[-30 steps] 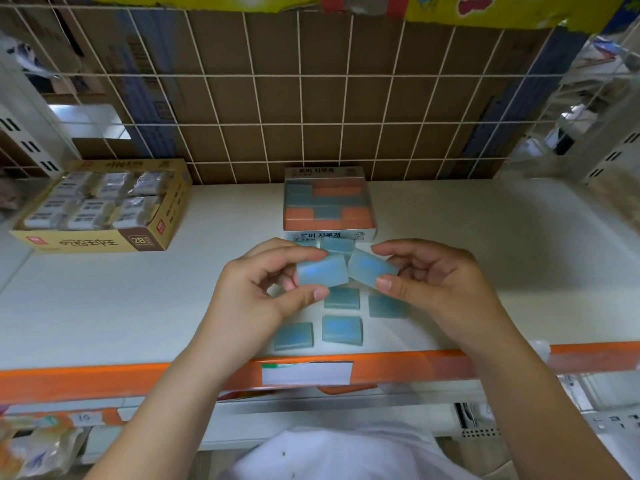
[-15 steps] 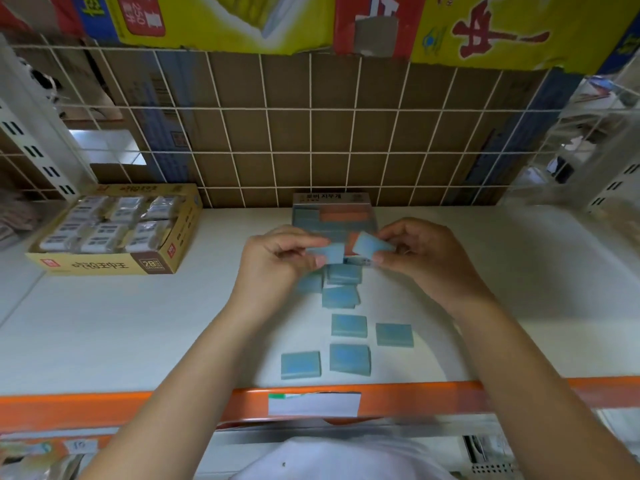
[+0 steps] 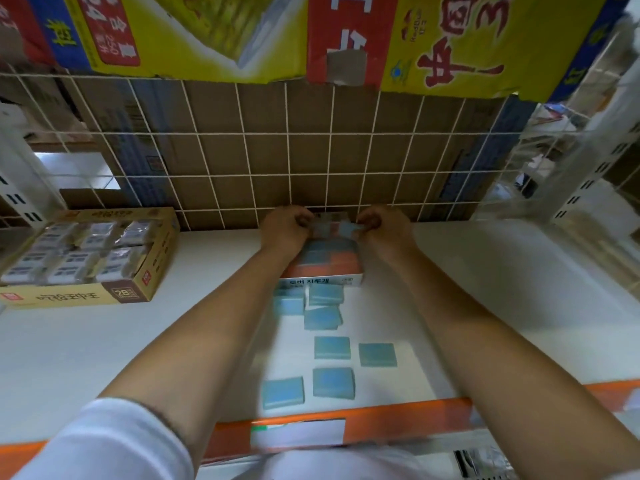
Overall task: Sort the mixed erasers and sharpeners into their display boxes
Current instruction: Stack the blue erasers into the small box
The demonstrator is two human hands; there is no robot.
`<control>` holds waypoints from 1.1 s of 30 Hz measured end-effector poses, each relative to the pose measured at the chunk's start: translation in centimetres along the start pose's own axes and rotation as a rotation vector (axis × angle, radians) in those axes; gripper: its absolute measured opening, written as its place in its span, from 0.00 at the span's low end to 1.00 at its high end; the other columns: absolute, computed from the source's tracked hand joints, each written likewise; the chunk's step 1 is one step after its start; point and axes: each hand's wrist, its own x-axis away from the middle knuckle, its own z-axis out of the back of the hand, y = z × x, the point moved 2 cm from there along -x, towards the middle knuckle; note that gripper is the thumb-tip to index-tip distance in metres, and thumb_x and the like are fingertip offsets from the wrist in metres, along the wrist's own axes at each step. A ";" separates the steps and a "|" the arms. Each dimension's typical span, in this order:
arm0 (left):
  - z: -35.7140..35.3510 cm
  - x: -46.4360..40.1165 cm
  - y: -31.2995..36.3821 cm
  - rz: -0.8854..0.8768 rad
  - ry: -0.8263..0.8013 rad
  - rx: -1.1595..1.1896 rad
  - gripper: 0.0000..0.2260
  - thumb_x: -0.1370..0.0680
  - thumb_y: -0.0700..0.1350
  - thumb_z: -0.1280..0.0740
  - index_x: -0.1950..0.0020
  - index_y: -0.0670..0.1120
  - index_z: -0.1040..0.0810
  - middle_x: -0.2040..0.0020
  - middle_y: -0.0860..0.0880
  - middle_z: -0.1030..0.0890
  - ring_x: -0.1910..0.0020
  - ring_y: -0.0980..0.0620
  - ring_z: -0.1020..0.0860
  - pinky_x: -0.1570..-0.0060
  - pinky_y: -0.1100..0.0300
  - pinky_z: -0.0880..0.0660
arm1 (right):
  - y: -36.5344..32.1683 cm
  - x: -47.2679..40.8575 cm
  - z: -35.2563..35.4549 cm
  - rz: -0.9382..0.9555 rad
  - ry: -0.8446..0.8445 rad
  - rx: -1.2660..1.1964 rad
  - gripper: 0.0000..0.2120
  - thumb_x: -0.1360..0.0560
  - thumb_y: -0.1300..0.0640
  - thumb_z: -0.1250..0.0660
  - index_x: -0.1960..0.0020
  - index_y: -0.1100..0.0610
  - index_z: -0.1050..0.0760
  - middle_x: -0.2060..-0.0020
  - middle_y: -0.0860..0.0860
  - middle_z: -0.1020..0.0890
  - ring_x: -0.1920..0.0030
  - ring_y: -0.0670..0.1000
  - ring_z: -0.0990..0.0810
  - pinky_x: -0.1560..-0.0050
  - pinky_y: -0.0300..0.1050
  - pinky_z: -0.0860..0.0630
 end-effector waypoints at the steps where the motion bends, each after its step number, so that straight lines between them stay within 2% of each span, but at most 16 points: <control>1: -0.1 -0.1 -0.2 -0.011 -0.020 -0.021 0.09 0.27 0.41 0.31 0.47 0.48 0.19 0.45 0.47 0.19 0.45 0.48 0.24 0.45 0.57 0.29 | 0.1 -0.2 0.0 -0.014 0.007 -0.012 0.12 0.31 0.60 0.28 0.48 0.57 0.22 0.51 0.52 0.21 0.52 0.47 0.26 0.54 0.37 0.33; 3: 0.0 -0.3 -0.4 -0.030 -0.058 -0.045 0.08 0.27 0.41 0.31 0.48 0.46 0.19 0.46 0.47 0.19 0.46 0.48 0.24 0.46 0.59 0.30 | 0.0 -0.6 -0.2 -0.025 -0.024 -0.010 0.07 0.30 0.61 0.29 0.52 0.57 0.22 0.54 0.51 0.22 0.53 0.47 0.26 0.53 0.39 0.32; 6: 0.1 -0.4 -0.8 -0.082 -0.065 -0.034 0.07 0.27 0.40 0.30 0.50 0.44 0.18 0.48 0.46 0.19 0.47 0.48 0.23 0.46 0.60 0.30 | -0.7 -0.9 -0.6 -0.022 -0.095 -0.013 0.04 0.27 0.63 0.33 0.53 0.57 0.23 0.57 0.48 0.24 0.52 0.47 0.26 0.47 0.42 0.29; 9: 0.1 -0.3 -1.1 -0.123 -0.011 -0.079 0.07 0.27 0.41 0.30 0.50 0.44 0.17 0.47 0.44 0.23 0.44 0.45 0.29 0.44 0.58 0.32 | -1.2 -1.5 -1.1 0.035 -0.113 0.099 0.09 0.26 0.64 0.36 0.48 0.59 0.21 0.51 0.53 0.21 0.47 0.49 0.25 0.49 0.36 0.35; 12: 0.2 -0.2 -1.2 -0.161 -0.024 -0.184 0.08 0.25 0.44 0.33 0.47 0.46 0.18 0.46 0.44 0.28 0.43 0.44 0.34 0.46 0.59 0.38 | -1.1 -1.8 -1.5 -0.008 -0.075 0.100 0.10 0.27 0.64 0.35 0.47 0.59 0.20 0.48 0.54 0.20 0.47 0.50 0.24 0.54 0.32 0.36; 14: 0.2 0.1 -1.0 -0.224 -0.037 -0.268 0.10 0.23 0.45 0.35 0.44 0.46 0.19 0.45 0.44 0.27 0.43 0.44 0.33 0.48 0.59 0.37 | -1.0 -2.0 -2.0 -0.068 -0.059 0.012 0.09 0.27 0.64 0.34 0.49 0.58 0.20 0.48 0.53 0.21 0.49 0.49 0.25 0.53 0.35 0.34; 17: 0.3 0.5 -0.7 -0.289 -0.002 -0.264 0.11 0.24 0.41 0.37 0.43 0.45 0.22 0.45 0.44 0.23 0.44 0.44 0.29 0.47 0.56 0.34 | -1.0 -1.7 -2.5 -0.102 -0.034 -0.050 0.08 0.26 0.63 0.35 0.49 0.57 0.21 0.48 0.52 0.21 0.51 0.47 0.27 0.52 0.40 0.31; 21: 0.3 0.4 -0.7 -0.309 -0.014 -0.355 0.11 0.22 0.44 0.38 0.44 0.45 0.21 0.45 0.43 0.24 0.44 0.43 0.30 0.46 0.55 0.35 | -0.6 -1.2 -2.8 -0.109 0.007 -0.119 0.10 0.24 0.62 0.38 0.46 0.57 0.21 0.45 0.52 0.21 0.48 0.47 0.26 0.53 0.36 0.34; 25: 0.0 0.4 -0.6 -0.278 -0.017 -0.476 0.13 0.22 0.51 0.40 0.44 0.46 0.20 0.44 0.44 0.28 0.42 0.44 0.33 0.45 0.53 0.36 | 0.1 -0.7 -3.5 -0.130 0.057 -0.181 0.10 0.23 0.61 0.38 0.44 0.57 0.22 0.44 0.53 0.23 0.52 0.46 0.28 0.58 0.34 0.34; 29: 0.0 0.2 -0.7 -0.165 0.017 -0.418 0.13 0.24 0.52 0.35 0.44 0.47 0.23 0.42 0.44 0.29 0.40 0.44 0.33 0.43 0.51 0.35 | 0.1 -0.6 -3.8 -0.163 0.049 -0.237 0.09 0.23 0.60 0.37 0.45 0.56 0.23 0.49 0.50 0.24 0.54 0.48 0.28 0.58 0.37 0.31; 31: 0.2 0.1 -0.9 -0.071 0.067 -0.284 0.17 0.28 0.51 0.31 0.43 0.46 0.28 0.41 0.44 0.28 0.40 0.44 0.32 0.44 0.51 0.33 | 0.0 -1.2 -3.7 -0.263 0.040 -0.318 0.08 0.25 0.61 0.36 0.47 0.55 0.22 0.50 0.50 0.23 0.52 0.50 0.24 0.53 0.43 0.26; 33: 0.5 0.0 -1.3 0.050 0.091 -0.153 0.22 0.30 0.49 0.29 0.41 0.45 0.31 0.40 0.44 0.29 0.39 0.44 0.33 0.44 0.52 0.33 | -0.1 -1.9 -3.6 -0.427 0.031 -0.421 0.08 0.29 0.64 0.33 0.50 0.57 0.22 0.49 0.56 0.20 0.50 0.57 0.22 0.47 0.53 0.23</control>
